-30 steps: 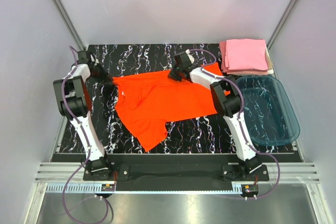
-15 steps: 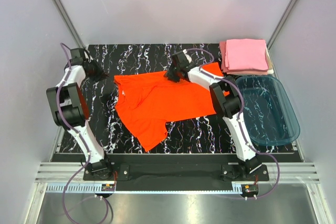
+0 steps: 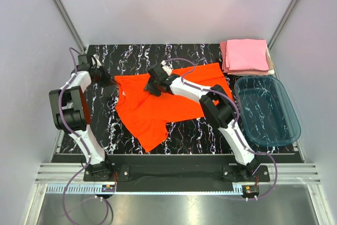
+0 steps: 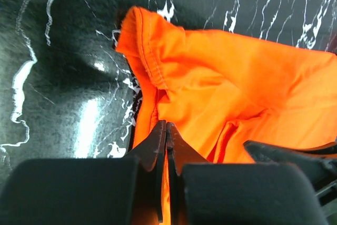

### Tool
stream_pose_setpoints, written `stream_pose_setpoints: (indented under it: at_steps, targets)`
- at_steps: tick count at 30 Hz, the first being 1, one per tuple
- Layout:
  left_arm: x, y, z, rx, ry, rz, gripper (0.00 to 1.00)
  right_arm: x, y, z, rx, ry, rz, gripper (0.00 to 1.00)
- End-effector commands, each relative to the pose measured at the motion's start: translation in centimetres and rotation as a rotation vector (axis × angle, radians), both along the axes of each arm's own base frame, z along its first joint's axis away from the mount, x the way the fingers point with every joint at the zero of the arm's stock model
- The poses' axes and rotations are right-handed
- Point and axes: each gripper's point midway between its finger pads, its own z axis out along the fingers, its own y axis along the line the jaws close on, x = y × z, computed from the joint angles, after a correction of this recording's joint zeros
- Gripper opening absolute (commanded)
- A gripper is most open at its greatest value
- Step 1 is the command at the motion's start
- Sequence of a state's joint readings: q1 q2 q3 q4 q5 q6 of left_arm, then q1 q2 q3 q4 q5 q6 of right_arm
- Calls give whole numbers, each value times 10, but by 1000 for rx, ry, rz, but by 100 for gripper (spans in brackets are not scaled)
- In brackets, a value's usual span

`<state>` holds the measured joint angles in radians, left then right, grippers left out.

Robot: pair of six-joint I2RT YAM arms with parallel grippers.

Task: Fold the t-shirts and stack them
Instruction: Fold the tshirt

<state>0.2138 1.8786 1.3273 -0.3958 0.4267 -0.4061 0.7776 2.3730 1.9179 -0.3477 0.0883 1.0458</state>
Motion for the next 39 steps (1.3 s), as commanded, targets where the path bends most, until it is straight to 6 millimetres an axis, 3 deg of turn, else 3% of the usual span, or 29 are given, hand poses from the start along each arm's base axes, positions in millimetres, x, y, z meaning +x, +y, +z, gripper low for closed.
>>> stream_pose_setpoints:
  at_steps: [1,5,17,23,35,39]
  targets:
    - [5,-12,12,-49,-75,-47,0,-3,7,28,27,-33,-41,47]
    - [4,-16,-10,-82,-31,-50,0,-16,24,28,33,-34,-12,47]
    - [0,-17,-37,-68,30,-36,0,-26,31,8,37,18,-2,47]
    - [-1,-16,-42,-44,44,-32,0,-33,40,6,39,20,22,47]
    - [-9,-12,-59,-1,98,-22,0,-48,38,-12,18,77,-17,45]
    - [-9,-11,-64,8,108,-22,0,-46,35,-13,7,70,-22,32]
